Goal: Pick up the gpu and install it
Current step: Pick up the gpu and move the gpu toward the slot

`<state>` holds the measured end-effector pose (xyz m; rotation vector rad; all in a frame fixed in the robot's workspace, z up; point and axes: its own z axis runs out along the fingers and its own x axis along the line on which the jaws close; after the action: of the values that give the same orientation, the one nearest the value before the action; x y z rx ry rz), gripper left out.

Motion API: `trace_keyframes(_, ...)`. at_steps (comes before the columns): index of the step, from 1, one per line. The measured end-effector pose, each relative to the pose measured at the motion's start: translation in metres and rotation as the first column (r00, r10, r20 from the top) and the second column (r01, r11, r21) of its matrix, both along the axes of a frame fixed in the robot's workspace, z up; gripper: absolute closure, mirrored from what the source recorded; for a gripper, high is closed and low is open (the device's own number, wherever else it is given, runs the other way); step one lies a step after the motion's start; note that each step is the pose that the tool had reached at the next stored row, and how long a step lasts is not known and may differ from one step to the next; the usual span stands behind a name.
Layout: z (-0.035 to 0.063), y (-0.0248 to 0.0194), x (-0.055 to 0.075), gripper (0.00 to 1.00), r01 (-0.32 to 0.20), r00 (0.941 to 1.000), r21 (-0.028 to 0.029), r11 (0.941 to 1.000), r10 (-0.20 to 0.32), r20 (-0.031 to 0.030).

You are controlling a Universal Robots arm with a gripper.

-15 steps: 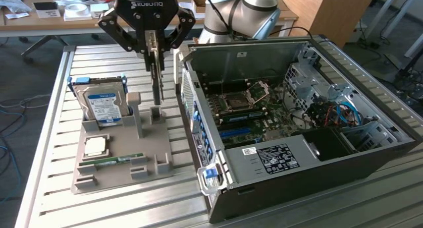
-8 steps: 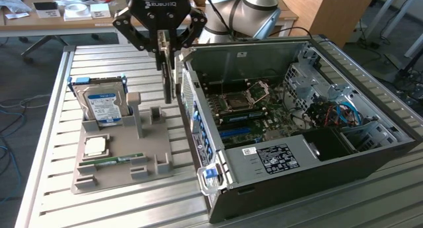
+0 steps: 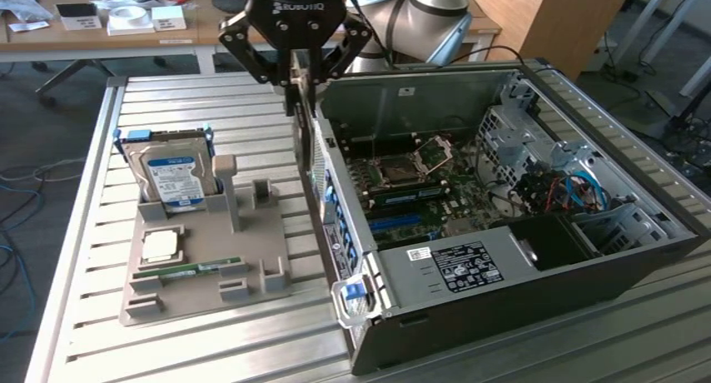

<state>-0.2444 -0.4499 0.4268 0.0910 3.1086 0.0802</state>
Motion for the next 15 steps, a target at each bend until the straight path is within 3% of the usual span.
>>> trace_keyframes(15, 0.0000, 0.0000, 0.060, 0.73, -0.004, 1.0000, 0.0036, 1.0000, 0.004, 0.0000)
